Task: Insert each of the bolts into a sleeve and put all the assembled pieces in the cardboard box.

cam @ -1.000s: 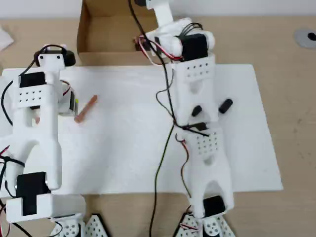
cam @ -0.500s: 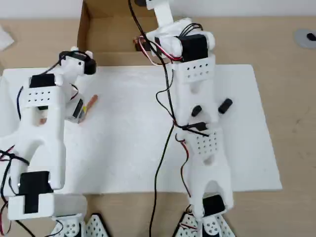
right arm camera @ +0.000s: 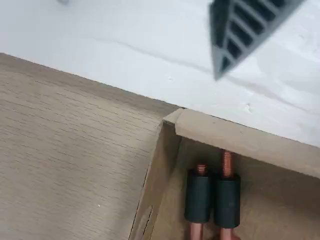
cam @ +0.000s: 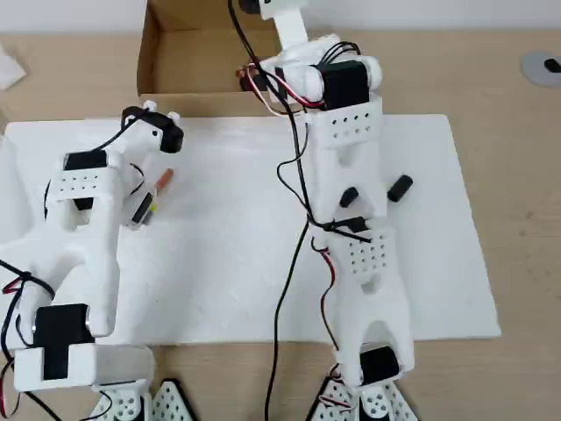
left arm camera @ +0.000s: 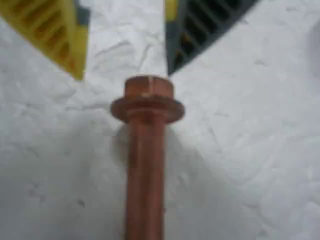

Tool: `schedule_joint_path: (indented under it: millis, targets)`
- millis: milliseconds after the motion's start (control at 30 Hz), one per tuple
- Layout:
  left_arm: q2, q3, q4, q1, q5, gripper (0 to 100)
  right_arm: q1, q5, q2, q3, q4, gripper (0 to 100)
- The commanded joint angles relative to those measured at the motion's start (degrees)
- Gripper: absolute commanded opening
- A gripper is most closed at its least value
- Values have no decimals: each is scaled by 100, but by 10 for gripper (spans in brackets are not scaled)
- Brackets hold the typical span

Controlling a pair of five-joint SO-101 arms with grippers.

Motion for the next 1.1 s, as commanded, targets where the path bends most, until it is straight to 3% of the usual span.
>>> schedule_joint_path:
  millis: [0,200,433,800,1067]
  targets:
    - [-40,132,-264,-35,-18,118,57,53,-488,-251,26,369]
    - [-40,387,-695,-35,53,117,57,26,-488,-251,26,369]
    - [-84,-114,-747,-70,949,119,57,26,-488,-251,26,369]
    - [57,-62,-1011,88,923,119,66,53,-488,-251,149,369]
    - [1314,-264,-1284,229,730,118,57,53,-488,-251,149,369]
